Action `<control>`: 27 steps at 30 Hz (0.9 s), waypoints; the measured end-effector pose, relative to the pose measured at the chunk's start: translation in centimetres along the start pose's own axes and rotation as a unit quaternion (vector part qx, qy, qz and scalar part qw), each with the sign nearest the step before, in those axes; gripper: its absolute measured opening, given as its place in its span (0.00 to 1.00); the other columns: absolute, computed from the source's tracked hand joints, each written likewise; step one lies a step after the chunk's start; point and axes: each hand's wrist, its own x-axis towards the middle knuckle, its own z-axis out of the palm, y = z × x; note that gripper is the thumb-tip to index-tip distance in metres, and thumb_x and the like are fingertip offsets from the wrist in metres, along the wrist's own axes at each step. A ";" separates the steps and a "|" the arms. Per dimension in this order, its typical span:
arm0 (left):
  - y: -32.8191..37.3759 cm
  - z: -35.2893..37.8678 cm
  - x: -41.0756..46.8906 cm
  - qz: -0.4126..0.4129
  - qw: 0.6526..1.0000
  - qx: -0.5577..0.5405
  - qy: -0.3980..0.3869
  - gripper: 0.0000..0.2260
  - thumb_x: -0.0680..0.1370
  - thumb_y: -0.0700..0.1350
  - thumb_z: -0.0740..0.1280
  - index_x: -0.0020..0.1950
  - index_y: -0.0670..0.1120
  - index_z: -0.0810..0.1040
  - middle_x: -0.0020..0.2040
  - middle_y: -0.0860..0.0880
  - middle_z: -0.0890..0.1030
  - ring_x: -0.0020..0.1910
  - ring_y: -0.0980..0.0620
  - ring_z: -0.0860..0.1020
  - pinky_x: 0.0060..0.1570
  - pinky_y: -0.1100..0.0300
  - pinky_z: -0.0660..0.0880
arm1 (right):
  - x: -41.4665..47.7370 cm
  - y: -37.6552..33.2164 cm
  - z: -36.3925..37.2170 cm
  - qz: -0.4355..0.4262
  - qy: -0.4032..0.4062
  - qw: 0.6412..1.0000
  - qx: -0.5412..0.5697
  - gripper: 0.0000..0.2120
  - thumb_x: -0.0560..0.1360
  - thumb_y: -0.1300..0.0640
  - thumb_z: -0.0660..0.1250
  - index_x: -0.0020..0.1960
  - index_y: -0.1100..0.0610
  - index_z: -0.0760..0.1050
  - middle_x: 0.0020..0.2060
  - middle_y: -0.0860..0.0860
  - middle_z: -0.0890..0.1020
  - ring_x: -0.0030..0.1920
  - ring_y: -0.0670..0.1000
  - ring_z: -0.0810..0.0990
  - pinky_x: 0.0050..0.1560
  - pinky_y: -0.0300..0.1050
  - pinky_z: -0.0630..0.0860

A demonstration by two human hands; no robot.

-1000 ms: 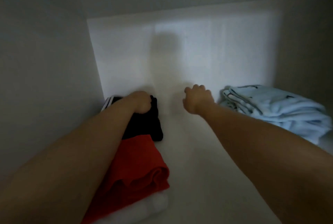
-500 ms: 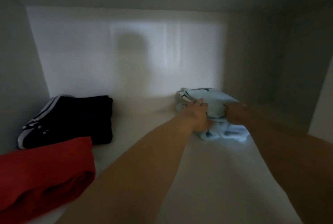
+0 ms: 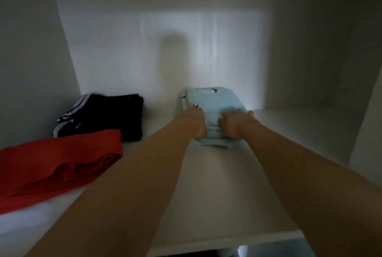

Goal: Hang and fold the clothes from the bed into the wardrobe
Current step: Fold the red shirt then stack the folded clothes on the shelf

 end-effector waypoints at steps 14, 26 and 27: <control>-4.8 -8.3 -13.4 -0.011 0.999 0.027 -0.041 0.18 0.83 0.47 0.60 0.69 0.38 0.73 0.71 0.40 0.72 0.67 0.43 0.73 0.62 0.56 0.69 | -6.9 -8.9 -4.0 -0.068 0.036 0.997 0.009 0.32 0.79 0.46 0.61 0.79 0.52 0.54 0.76 0.60 0.59 0.73 0.66 0.62 0.72 0.63 0.62; -21.5 -3.7 -30.1 -0.070 0.992 0.091 0.050 0.53 0.73 0.56 0.75 0.73 0.65 0.29 0.77 0.64 0.35 0.81 0.51 0.47 0.77 0.47 0.49 | -18.0 -21.8 -2.7 -0.441 0.069 0.890 0.095 0.22 0.79 0.49 0.63 0.71 0.52 0.68 0.59 0.57 0.74 0.57 0.60 0.76 0.58 0.55 0.76; -22.4 -3.5 -29.8 -0.072 0.992 0.080 0.062 0.54 0.73 0.53 0.75 0.74 0.63 0.30 0.79 0.61 0.38 0.81 0.52 0.47 0.77 0.48 0.48 | -18.0 -22.6 -2.4 -0.437 0.070 0.891 0.101 0.21 0.79 0.51 0.63 0.70 0.53 0.69 0.58 0.57 0.74 0.56 0.60 0.77 0.57 0.55 0.76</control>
